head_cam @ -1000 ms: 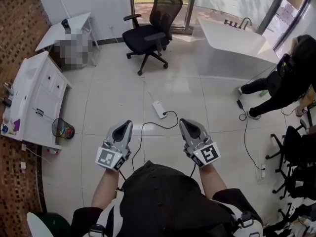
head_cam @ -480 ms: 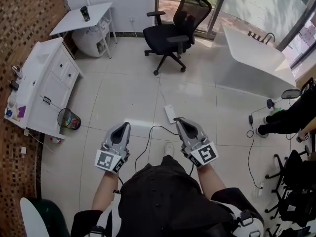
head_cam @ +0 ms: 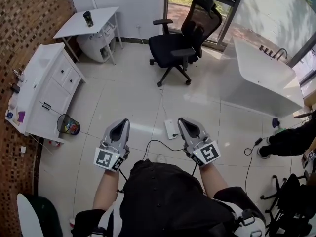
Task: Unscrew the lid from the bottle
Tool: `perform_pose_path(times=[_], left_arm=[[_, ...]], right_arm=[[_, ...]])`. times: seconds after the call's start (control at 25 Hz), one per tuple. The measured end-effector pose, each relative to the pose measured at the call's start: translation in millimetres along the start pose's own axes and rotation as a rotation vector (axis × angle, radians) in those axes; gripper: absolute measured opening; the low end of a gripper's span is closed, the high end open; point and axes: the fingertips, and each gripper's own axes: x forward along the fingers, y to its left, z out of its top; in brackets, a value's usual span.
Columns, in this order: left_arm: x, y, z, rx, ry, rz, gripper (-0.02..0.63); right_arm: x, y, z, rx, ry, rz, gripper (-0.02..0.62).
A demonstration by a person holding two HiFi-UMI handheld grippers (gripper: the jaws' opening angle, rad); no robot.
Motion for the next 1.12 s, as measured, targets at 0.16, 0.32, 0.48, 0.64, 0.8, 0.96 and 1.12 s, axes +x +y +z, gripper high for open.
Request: perform_pose_path(times=[0.16,0.32,0.48,0.64,0.8,0.96,1.12], left_arm=[[36,1,-4,-0.007,0.019,0.01,0.002],[50,11,-14,0.001,0.057,0.012,0.002],[51,42,-17,-0.013,0.068,0.053,0.002],[65,85,-35,-0.034,0.075,0.085,0.002],[83,140,-34,-0.032,0.045,0.084,0.002],[97,212,-26,-0.04,0.023,0.106,0.002],[97,281,-19,-0.036,0.008,0.134,0.002]], right_arm=[[6,-39,-4,0.028,0.013,-0.011,0.005],[25,-54,-21,0.054,0.04,0.002,0.005],[58,-57,-24,0.057,0.038,0.037,0.005],[95,-74,-37,0.075,0.04,0.032,0.005],[156,-89,-41,0.098,0.021,0.027,0.005],[235,-91,-43,0.071,0.009,0.054,0.005],[315,-72,-37,0.073,0.017,0.106,0.005]])
